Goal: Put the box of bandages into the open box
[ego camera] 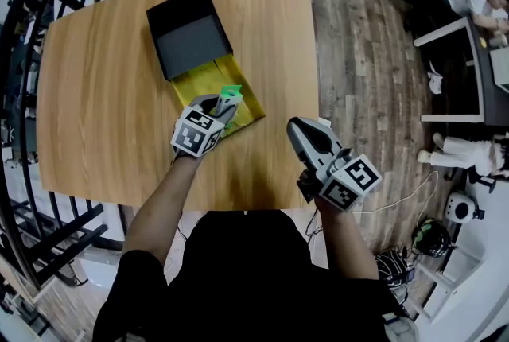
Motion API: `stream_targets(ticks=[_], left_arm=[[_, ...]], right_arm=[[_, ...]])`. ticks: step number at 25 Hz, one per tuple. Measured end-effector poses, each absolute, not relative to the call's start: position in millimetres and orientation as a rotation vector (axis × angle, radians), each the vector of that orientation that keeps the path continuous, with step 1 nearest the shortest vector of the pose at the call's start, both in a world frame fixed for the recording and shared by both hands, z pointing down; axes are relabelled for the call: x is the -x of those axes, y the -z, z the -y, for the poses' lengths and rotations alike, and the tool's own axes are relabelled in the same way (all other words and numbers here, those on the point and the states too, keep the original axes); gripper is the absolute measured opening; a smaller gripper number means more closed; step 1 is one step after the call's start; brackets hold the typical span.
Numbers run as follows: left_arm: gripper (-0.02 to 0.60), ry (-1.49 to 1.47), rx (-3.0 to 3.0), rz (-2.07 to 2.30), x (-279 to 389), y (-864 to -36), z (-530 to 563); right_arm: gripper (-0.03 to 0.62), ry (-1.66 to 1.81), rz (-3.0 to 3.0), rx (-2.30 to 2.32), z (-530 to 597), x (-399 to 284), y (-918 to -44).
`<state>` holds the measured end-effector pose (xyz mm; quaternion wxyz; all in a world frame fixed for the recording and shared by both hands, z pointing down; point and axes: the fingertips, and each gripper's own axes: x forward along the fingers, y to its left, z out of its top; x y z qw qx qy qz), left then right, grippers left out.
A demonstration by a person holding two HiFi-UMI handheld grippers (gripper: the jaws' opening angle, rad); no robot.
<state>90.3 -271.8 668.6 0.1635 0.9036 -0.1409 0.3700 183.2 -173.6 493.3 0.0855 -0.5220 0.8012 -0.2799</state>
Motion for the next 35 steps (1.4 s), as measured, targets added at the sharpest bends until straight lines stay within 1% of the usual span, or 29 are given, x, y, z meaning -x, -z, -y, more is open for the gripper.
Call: stream_targets(ticks=[4,5,16,24,30,35], left_arm=[[0.218,-1.102,-2.596,0.497,-85.9,-668.9,284.1],[0.228,-1.106,-2.602,0.519,-83.5,-668.7,287.2],[0.230,-1.022,-2.635,0.657,-60.4,-642.0,304.6],[0.157,-0.802,-2.670,0.721,-46.4,-589.0,294.4],[0.096,-0.676,-2.728,0.813,-19.0,-547.5,284.3],[0.079,-0.543,-2.728,0.870,8.3,-519.1,274.7]], right_arm=[[0.039,0.845,-2.395,1.550,171.4,-187.7,-493.6],[0.039,0.847,-2.397,1.549,171.1,-187.8,-494.3],[0.038,0.828,-2.446,1.506,174.8,-175.8,-485.8],[0.038,0.742,-2.512,1.457,173.5,-158.5,-462.8],[0.040,0.662,-2.553,1.421,170.3,-144.0,-442.2],[0.040,0.602,-2.577,1.405,169.6,-135.2,-427.0]])
